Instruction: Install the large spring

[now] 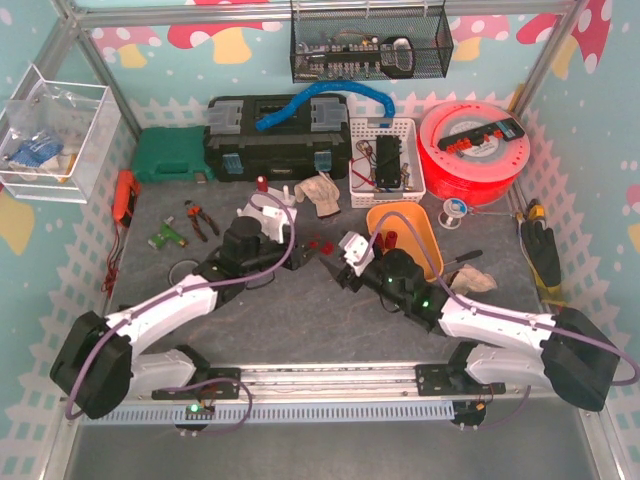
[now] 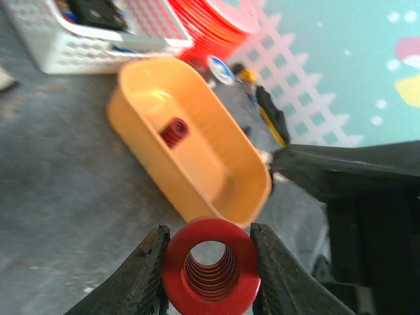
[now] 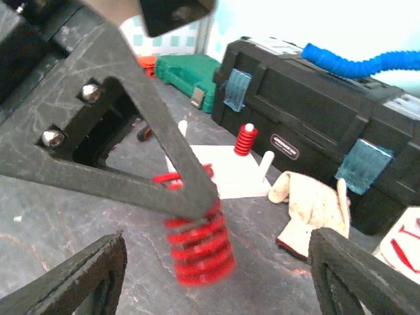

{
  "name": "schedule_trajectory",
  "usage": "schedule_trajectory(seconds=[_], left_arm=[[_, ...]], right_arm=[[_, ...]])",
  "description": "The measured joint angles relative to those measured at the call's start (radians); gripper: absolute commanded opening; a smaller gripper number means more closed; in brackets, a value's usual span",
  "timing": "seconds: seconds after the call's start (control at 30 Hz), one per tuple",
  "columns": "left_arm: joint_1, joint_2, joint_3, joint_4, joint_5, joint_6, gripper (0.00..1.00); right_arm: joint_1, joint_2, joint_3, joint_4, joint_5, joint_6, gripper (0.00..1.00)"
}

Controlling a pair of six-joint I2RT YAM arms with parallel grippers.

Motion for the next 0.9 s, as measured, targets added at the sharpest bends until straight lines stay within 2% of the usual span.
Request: schedule_trajectory(seconds=[0.2, 0.33, 0.6, 0.9], left_arm=[[0.069, -0.029, 0.040, -0.096, -0.172, 0.045, 0.00], [0.097, -0.029, 0.106, -0.172, -0.307, 0.089, 0.01], [0.155, 0.051, 0.175, -0.252, -0.587, 0.158, 0.00], [0.317, 0.179, 0.225, -0.338, -0.717, 0.179, 0.00]], right_arm=[[-0.001, -0.033, 0.076, -0.162, 0.167, 0.105, 0.98], [-0.003, -0.067, 0.073, -0.240, 0.265, 0.156, 0.99], [-0.010, -0.144, -0.021, -0.253, 0.381, 0.210, 0.99], [-0.014, -0.163, -0.070, -0.212, 0.394, 0.214, 0.99]])
